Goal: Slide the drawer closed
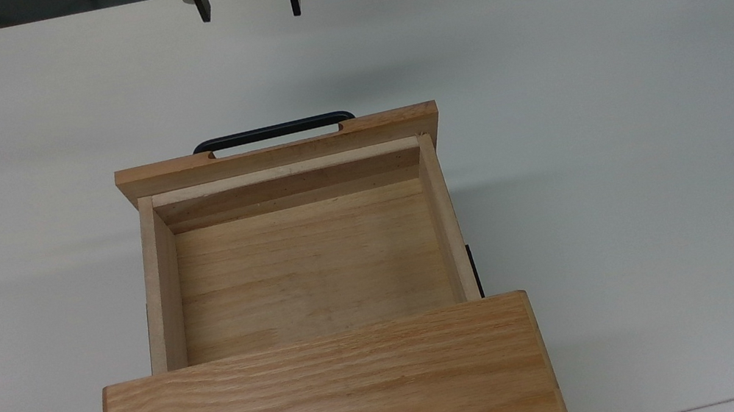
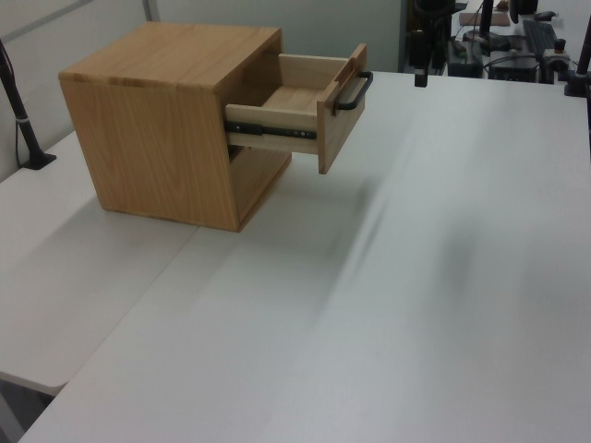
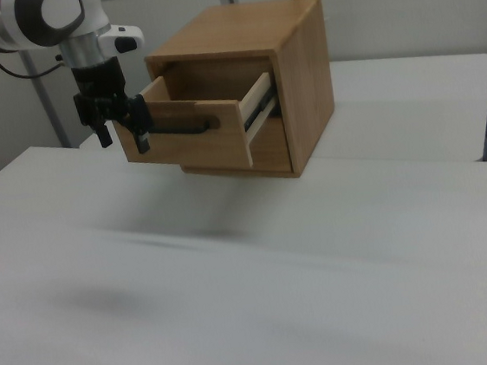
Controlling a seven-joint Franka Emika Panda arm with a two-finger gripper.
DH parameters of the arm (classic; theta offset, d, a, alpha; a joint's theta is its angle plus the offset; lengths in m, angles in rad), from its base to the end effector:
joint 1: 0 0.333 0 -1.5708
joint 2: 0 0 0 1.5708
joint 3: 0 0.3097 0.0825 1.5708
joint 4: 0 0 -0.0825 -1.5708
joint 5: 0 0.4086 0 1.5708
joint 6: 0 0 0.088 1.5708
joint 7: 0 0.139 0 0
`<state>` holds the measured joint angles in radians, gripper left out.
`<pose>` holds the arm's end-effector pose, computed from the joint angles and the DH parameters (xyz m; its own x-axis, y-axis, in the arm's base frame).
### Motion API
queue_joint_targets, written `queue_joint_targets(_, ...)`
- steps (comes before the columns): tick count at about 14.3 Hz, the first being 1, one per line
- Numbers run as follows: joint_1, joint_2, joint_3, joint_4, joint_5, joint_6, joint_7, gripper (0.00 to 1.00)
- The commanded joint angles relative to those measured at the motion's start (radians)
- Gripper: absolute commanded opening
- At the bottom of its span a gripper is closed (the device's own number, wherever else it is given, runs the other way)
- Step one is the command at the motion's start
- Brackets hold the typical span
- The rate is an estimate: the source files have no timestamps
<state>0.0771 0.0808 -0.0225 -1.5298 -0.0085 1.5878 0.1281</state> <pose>0.6027 0.0322 0.5603 0.9971 -0.0733 -0.0213 -0.0730 -0.9972 0.0131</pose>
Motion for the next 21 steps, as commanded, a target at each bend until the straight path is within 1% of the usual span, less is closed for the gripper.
queue_joint_targets(1, -0.003, -0.01, -0.002, 0.0, 0.012, 0.015, -0.018, 1.0)
queue_joint_targets(9, -0.003, -0.007, -0.002, 0.002, 0.012, 0.017, -0.01, 1.0)
queue_joint_targets(10, -0.003, -0.007, -0.002, 0.0, 0.012, 0.017, -0.018, 0.94)
queue_joint_targets(11, -0.003, -0.007, -0.002, 0.0, 0.01, 0.018, -0.019, 0.84)
queue_joint_targets(12, -0.005, -0.007, -0.002, 0.0, 0.01, 0.021, -0.025, 0.7)
queue_joint_targets(13, -0.003, -0.006, -0.002, 0.0, 0.007, 0.021, -0.044, 0.52)
queue_joint_targets(14, -0.003, -0.006, -0.002, 0.0, 0.007, 0.023, -0.053, 0.43)
queue_joint_targets(17, -0.005, -0.004, -0.002, -0.001, 0.007, 0.04, -0.07, 0.08)
queue_joint_targets(18, -0.005, -0.003, -0.002, -0.003, 0.007, 0.052, -0.077, 0.0)
queue_joint_targets(21, -0.005, 0.019, -0.004, 0.0, 0.007, 0.076, -0.149, 0.0)
